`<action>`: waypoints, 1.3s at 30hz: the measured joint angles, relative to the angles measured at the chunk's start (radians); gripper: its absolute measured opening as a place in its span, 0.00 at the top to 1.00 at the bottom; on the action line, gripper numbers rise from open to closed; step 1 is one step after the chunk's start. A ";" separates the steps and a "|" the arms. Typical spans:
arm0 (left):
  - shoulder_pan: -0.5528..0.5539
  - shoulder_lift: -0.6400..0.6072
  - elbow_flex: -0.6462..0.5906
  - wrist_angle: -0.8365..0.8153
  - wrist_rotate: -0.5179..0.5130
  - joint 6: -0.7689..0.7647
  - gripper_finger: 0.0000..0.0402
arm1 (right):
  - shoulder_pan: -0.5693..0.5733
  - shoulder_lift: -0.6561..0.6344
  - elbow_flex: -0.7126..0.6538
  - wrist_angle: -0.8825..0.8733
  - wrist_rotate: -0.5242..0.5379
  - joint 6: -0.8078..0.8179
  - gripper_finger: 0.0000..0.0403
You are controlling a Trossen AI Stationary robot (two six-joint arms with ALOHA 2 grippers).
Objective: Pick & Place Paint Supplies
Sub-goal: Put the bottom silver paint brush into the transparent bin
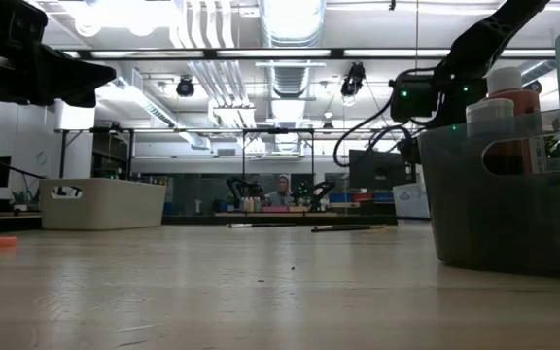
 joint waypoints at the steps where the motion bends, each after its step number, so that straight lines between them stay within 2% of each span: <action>1: 0.000 0.000 0.000 0.000 0.000 0.000 1.00 | 0.000 -0.007 0.000 -0.001 -0.005 -0.003 0.97; 14: 0.000 0.000 0.000 0.000 0.000 0.000 1.00 | 0.002 -0.135 0.002 -0.005 -0.033 -0.005 0.97; 20: 0.000 0.000 0.000 0.000 0.000 0.000 1.00 | 0.001 -0.239 0.003 -0.008 -0.025 -0.105 0.97; 26: 0.000 0.000 0.000 0.000 0.000 0.000 1.00 | 0.001 -0.318 0.057 -0.083 0.122 -0.134 0.97; 31: 0.000 0.000 0.000 0.000 0.000 0.000 1.00 | -0.001 -0.321 0.159 -0.228 0.260 -0.142 0.97; 39: 0.000 0.000 0.000 0.000 0.000 0.000 1.00 | -0.036 -0.254 0.340 -0.574 0.323 -0.294 0.97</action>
